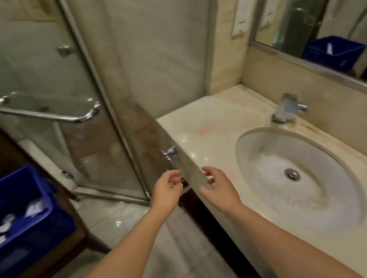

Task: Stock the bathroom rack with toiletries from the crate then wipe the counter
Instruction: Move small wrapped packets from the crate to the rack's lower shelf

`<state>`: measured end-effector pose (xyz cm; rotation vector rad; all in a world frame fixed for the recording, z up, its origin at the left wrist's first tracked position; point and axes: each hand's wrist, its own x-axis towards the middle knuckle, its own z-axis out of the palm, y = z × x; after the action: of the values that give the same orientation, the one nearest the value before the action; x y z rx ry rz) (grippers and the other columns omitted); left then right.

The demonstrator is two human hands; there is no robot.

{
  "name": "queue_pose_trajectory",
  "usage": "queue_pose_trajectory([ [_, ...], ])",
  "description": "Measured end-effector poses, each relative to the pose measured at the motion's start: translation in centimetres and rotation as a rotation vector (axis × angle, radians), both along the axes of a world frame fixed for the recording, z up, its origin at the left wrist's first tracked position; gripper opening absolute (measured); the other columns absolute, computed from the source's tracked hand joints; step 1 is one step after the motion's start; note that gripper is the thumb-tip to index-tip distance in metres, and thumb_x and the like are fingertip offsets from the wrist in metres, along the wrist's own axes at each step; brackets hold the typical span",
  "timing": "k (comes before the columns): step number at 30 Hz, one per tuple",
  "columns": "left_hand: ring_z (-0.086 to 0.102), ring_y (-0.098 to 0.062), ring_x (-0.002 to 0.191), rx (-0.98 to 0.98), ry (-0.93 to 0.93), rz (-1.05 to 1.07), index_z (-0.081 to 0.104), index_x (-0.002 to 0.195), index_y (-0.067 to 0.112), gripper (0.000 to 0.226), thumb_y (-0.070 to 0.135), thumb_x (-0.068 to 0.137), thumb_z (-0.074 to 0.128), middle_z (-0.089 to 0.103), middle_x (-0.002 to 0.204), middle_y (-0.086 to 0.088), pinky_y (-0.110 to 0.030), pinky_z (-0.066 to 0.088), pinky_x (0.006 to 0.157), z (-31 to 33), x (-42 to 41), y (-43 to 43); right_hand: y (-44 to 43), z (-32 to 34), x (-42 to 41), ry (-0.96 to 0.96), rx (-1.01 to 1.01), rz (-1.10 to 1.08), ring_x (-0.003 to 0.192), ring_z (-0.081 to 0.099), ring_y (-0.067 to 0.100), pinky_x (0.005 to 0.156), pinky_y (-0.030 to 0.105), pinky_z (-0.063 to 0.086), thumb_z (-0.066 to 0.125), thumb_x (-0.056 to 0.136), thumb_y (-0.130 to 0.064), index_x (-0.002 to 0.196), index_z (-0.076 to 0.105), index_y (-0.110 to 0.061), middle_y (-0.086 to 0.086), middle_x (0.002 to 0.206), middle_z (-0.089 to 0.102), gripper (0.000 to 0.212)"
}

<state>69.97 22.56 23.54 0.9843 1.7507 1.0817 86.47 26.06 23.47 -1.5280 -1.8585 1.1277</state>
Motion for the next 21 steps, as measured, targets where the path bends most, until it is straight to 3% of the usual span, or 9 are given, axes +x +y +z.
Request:
queue_pose_trajectory([
  [7, 0.059, -0.009, 0.077, 0.004, 0.042, 0.162, 0.058, 0.118, 0.020, 0.036, 0.002, 0.087, 0.058, 0.062, 0.094, 0.005, -0.016, 0.047, 0.070, 0.2, -11.7, -5.1, -2.2, 0.0, -12.6, -0.008, 0.062, 0.204, 0.099, 0.056, 0.000, 0.077, 0.013, 0.043, 0.064, 0.074, -0.031, 0.132, 0.051, -0.031, -0.014, 0.118, 0.050, 0.060],
  [10, 0.061, -0.010, 0.085, -0.017, 0.048, 0.215, 0.057, 0.122, 0.022, 0.037, 0.007, 0.088, 0.058, 0.063, 0.100, 0.005, -0.025, 0.050, 0.079, 0.3, -16.1, -7.6, -3.2, -0.1, -17.2, -0.013, 0.065, 0.286, 0.100, 0.054, 0.001, 0.076, 0.016, 0.043, 0.065, 0.076, -0.032, 0.134, 0.049, -0.031, -0.012, 0.120, 0.048, 0.060],
  [14, 0.062, -0.009, 0.084, -0.060, 0.086, 0.341, 0.057, 0.121, 0.029, 0.036, 0.013, 0.089, 0.060, 0.063, 0.100, 0.011, -0.025, 0.050, 0.073, 0.3, -20.8, -11.3, -4.7, 0.1, -22.4, -0.037, 0.057, 0.401, 0.106, 0.050, 0.002, 0.081, 0.019, 0.042, 0.065, 0.079, -0.034, 0.136, 0.046, -0.032, -0.014, 0.125, 0.046, 0.061],
  [18, 0.062, -0.008, 0.092, -0.102, 0.084, 0.441, 0.055, 0.118, 0.034, 0.034, 0.015, 0.090, 0.060, 0.061, 0.104, 0.013, -0.034, 0.054, 0.084, 0.5, -24.0, -14.3, -5.5, 0.4, -26.6, -0.046, 0.056, 0.511, 0.108, 0.051, 0.004, 0.084, 0.019, 0.043, 0.067, 0.081, -0.031, 0.138, 0.047, -0.030, -0.011, 0.131, 0.046, 0.060],
  [21, 0.062, -0.009, 0.094, -0.106, 0.055, 0.524, 0.056, 0.121, 0.031, 0.035, 0.013, 0.091, 0.060, 0.062, 0.105, 0.009, -0.033, 0.054, 0.085, 0.4, -26.4, -15.9, -5.9, 0.7, -30.1, -0.060, 0.056, 0.584, 0.113, 0.052, 0.006, 0.088, 0.021, 0.045, 0.069, 0.081, -0.030, 0.138, 0.047, -0.030, -0.008, 0.135, 0.046, 0.062],
])
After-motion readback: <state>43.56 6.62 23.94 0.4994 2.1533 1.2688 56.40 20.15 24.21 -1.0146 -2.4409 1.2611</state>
